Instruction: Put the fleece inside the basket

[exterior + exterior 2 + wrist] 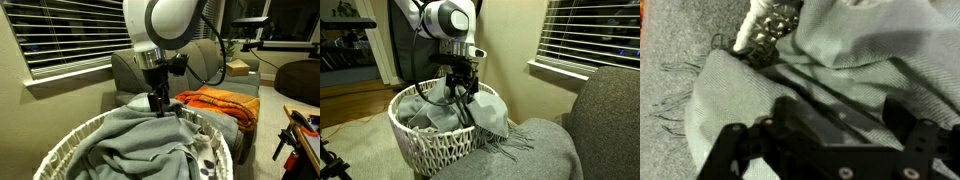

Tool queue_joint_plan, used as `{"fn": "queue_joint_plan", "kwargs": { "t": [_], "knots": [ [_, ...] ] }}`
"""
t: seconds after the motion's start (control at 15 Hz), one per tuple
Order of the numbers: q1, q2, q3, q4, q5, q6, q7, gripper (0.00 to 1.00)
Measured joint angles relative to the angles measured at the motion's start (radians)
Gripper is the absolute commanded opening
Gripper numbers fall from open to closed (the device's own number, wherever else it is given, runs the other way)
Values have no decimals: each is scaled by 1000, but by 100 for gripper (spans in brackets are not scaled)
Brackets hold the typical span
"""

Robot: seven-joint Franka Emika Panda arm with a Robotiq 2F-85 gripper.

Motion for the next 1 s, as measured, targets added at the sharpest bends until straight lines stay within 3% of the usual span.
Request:
{"fn": "queue_joint_plan", "kwargs": {
  "t": [1.0],
  "knots": [
    [-29, 2, -88, -38, -7, 1, 6, 100]
  ]
}}
